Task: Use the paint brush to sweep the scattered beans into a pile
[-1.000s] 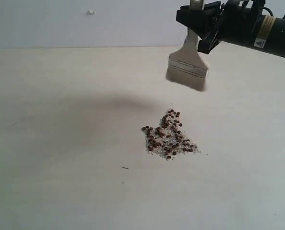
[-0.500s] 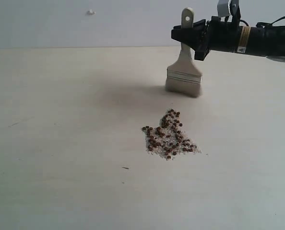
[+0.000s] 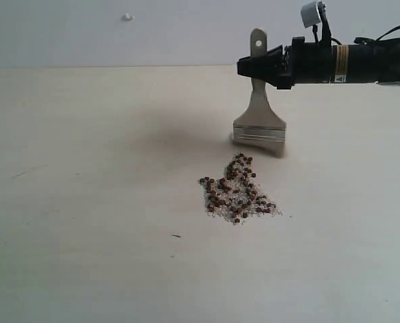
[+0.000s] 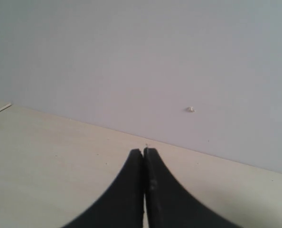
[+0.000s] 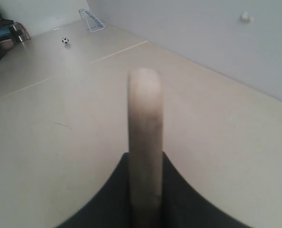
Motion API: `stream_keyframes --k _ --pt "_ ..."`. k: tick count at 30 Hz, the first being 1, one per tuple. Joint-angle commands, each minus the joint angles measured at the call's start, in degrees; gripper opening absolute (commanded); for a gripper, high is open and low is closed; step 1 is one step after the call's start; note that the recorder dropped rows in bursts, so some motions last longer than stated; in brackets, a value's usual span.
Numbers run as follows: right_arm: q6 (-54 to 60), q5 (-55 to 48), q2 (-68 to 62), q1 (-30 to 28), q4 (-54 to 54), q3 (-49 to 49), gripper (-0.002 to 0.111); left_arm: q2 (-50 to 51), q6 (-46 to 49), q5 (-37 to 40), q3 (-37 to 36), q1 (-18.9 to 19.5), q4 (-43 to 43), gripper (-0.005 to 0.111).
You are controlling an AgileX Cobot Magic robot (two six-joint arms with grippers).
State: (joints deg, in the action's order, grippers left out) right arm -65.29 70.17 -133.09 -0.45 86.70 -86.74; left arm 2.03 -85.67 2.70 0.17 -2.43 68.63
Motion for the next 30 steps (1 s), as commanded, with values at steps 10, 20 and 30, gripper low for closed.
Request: stream_keyframes --k 10,20,30 --pt "-9.2 -0.2 0.2 3.5 4.5 -0.3 0.0 -0.2 0.0 0.1 -0.2 0.1 -0.2 0.0" --pt "-19.4 -0.2 0.9 4.2 8.0 -0.3 0.0 -0.2 0.0 0.1 -0.2 0.1 -0.2 0.0" --pt "-23.5 -0.2 0.9 4.2 9.5 -0.3 0.0 -0.2 0.0 0.1 -0.2 0.1 -0.2 0.0"
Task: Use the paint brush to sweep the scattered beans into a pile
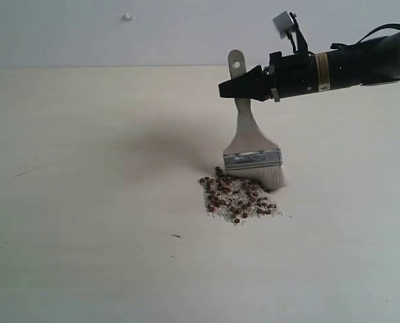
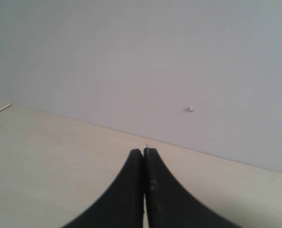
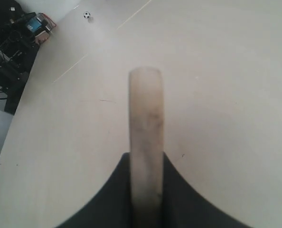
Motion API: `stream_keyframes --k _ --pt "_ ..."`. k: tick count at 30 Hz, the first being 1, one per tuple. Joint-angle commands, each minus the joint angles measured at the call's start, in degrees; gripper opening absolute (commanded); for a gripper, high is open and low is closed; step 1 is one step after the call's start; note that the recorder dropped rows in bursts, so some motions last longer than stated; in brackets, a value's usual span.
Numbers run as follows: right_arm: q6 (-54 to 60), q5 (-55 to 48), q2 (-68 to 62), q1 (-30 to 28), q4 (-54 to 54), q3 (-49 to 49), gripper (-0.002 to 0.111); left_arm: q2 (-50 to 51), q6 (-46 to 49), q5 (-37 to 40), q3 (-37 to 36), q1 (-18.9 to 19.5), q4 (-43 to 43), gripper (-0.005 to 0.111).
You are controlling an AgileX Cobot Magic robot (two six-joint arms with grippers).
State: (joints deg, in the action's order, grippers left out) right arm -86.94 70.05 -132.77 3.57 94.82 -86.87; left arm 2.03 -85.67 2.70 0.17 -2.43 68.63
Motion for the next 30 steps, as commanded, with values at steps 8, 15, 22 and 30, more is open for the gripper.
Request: stream_keyframes --k 8,15,22,30 --pt "2.1 -0.1 2.7 0.0 -0.3 -0.2 0.0 -0.2 0.0 0.1 -0.2 0.1 -0.2 0.0" --pt "6.7 -0.1 5.2 0.0 -2.0 -0.2 0.0 -0.2 0.0 0.1 -0.2 0.1 -0.2 0.0" --pt "13.3 -0.1 5.3 0.3 -5.2 -0.2 0.0 -0.2 0.0 0.1 -0.2 0.1 -0.2 0.0" --pt "20.9 -0.1 3.4 0.6 -9.9 -0.2 0.0 -0.2 0.0 0.1 -0.2 0.1 -0.2 0.0"
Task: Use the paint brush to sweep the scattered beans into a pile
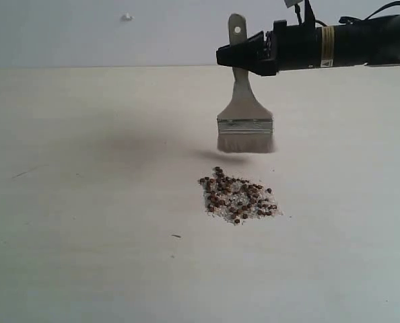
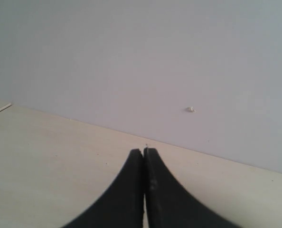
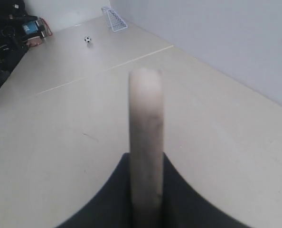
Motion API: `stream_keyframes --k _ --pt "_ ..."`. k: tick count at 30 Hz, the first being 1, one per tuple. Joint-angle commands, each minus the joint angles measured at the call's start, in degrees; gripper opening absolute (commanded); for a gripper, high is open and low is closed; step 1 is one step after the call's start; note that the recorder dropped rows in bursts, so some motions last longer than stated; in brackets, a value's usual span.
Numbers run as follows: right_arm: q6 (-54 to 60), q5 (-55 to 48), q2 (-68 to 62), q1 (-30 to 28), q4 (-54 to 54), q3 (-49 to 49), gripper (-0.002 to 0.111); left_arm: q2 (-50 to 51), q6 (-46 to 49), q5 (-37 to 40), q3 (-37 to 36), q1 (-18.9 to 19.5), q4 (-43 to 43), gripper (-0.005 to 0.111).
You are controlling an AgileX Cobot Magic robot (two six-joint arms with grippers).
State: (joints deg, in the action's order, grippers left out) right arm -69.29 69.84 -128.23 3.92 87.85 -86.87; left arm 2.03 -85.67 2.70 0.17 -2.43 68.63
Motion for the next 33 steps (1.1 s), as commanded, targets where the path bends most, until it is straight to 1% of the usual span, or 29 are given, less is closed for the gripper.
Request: stream_keyframes --k 1,4,12,18,21,23,30,33 --pt "3.3 0.1 -1.7 0.3 -3.0 -0.2 0.0 -0.2 0.0 0.1 -0.2 0.1 -0.2 0.0" --pt "1.4 0.1 -2.6 0.5 -0.7 -0.2 0.0 -0.2 0.0 0.1 -0.2 0.1 -0.2 0.0" --pt "-9.1 0.1 -2.5 2.2 2.2 -0.2 0.0 -0.2 0.0 0.1 -0.2 0.1 -0.2 0.0" --pt "-13.4 0.1 -2.2 2.2 4.1 -0.2 0.0 -0.2 0.0 0.1 -0.2 0.1 -0.2 0.0" --pt "-13.0 0.1 -1.9 2.2 4.4 -0.2 0.0 -0.2 0.0 0.1 -0.2 0.1 -0.2 0.0" --pt "-9.9 0.1 -1.8 2.2 3.8 -0.2 0.0 -0.2 0.0 0.1 -0.2 0.1 -0.2 0.0" --pt "-7.7 0.1 -1.8 2.2 -1.8 -0.2 0.0 -0.2 0.0 0.1 -0.2 0.1 -0.2 0.0" --pt "-7.7 0.1 -1.5 2.2 -2.5 -0.2 0.0 -0.2 0.0 0.1 -0.2 0.1 -0.2 0.0"
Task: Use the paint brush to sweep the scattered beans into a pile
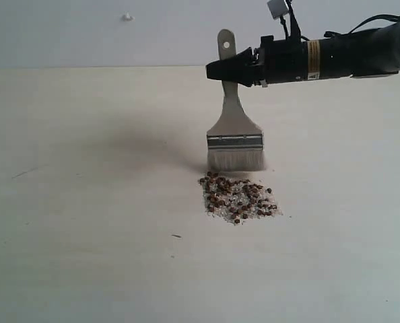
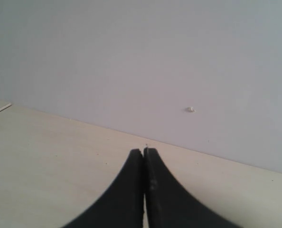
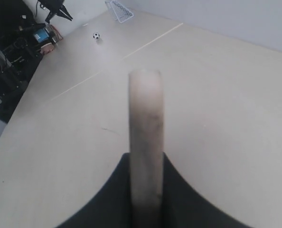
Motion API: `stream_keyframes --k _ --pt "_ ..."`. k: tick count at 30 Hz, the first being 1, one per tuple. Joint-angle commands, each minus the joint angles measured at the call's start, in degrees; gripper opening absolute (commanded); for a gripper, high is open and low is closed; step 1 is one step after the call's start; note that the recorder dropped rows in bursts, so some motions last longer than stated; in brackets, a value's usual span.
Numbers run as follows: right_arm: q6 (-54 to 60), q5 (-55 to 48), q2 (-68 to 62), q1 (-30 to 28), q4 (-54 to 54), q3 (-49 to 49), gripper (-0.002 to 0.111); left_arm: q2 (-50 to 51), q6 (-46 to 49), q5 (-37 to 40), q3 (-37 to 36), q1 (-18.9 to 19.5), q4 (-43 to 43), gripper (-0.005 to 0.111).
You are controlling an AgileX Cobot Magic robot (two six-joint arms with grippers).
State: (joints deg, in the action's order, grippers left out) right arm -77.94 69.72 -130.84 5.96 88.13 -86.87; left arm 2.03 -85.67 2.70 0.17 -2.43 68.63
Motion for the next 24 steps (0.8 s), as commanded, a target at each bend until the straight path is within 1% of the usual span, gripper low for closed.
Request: stream_keyframes --k 1,7,10,13,15,17,20,24 --pt "0.9 0.2 1.2 0.2 -2.4 -0.2 0.0 -0.2 0.0 0.1 -0.2 0.1 -0.2 0.0" --pt "1.4 0.2 4.1 -0.2 -1.7 -0.2 0.0 -0.2 0.0 0.1 -0.2 0.1 -0.2 0.0" --pt "-1.5 -0.3 7.0 -0.5 0.6 -0.2 0.0 -0.2 0.0 0.1 -0.2 0.1 -0.2 0.0" --pt "-6.5 -7.8 9.6 -0.5 4.6 0.1 0.0 -0.2 0.0 0.1 -0.2 0.1 -0.2 0.0" --pt "-6.8 -11.5 11.7 -0.5 4.4 2.2 0.0 -0.2 0.0 0.1 -0.2 0.1 -0.2 0.0" --pt "-4.9 -14.9 13.8 -0.5 2.0 5.8 0.0 -0.2 0.0 0.1 -0.2 0.1 -0.2 0.0" --pt "0.4 -18.9 17.9 -0.5 -4.9 12.5 0.0 -0.2 0.0 0.1 -0.2 0.1 -0.2 0.0" --pt "14.5 -22.1 24.6 -0.5 -20.6 24.3 0.0 -0.2 0.0 0.1 -0.2 0.1 -0.2 0.0"
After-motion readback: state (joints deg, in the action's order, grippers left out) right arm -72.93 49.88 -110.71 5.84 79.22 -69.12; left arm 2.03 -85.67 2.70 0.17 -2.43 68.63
